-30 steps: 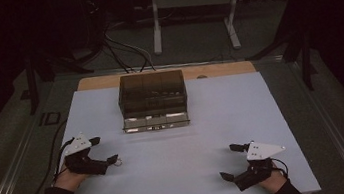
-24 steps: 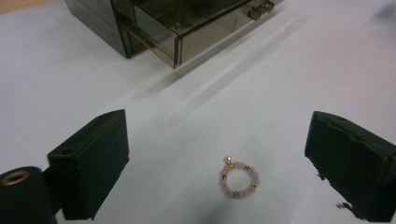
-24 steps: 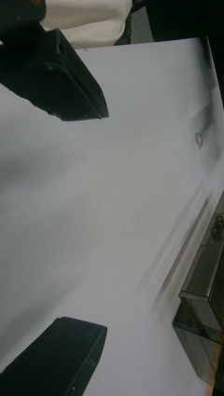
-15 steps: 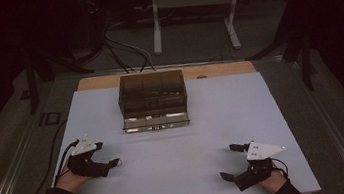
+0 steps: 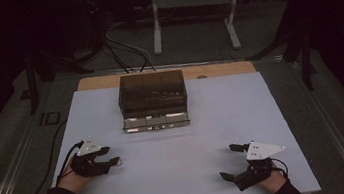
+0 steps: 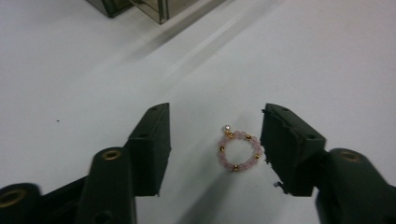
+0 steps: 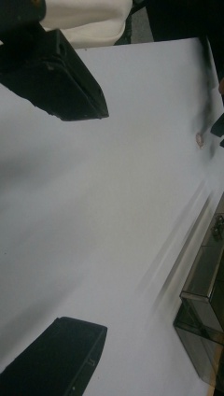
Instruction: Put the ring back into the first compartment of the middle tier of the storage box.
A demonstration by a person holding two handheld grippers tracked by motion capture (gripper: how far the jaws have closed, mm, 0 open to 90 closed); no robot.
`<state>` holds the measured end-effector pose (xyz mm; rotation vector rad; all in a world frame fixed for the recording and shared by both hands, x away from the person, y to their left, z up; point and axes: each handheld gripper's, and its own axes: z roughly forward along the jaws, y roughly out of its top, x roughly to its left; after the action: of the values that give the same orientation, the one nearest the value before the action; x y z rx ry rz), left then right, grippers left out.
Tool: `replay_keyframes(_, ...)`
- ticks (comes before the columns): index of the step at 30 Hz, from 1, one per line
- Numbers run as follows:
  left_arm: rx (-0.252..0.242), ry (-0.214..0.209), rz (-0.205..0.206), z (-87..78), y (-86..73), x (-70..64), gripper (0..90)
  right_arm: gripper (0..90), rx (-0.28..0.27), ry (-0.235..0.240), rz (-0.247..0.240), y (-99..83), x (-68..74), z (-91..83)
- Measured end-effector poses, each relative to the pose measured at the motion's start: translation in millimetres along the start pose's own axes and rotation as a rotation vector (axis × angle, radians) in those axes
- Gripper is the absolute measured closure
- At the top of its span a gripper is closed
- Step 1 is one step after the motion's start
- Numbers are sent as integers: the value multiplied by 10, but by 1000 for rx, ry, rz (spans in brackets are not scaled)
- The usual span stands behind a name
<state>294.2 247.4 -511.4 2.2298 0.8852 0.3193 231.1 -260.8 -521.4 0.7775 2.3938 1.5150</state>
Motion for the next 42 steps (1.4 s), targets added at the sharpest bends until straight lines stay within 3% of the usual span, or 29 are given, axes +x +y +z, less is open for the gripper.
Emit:
replay_keyframes(4,18,-24,12,27,4,-17,548,0,1,-1,3,1,0,-3)
replay_keyframes(12,67,-16,7,100,0,-21,718,0,1,0,0,1,2,-2)
replay_keyframes(21,78,-25,2,155,-22,-18,762,0,0,-1,1,2,1,-1)
replay_keyframes(29,90,-28,13,166,-13,-42,880,0,2,-2,-1,2,3,1)
replay_keyframes(34,89,-35,-8,165,-16,-27,888,0,6,0,0,1,6,6)
replay_keyframes(42,100,-4,14,162,10,-75,900,0,5,-2,-3,2,5,3)
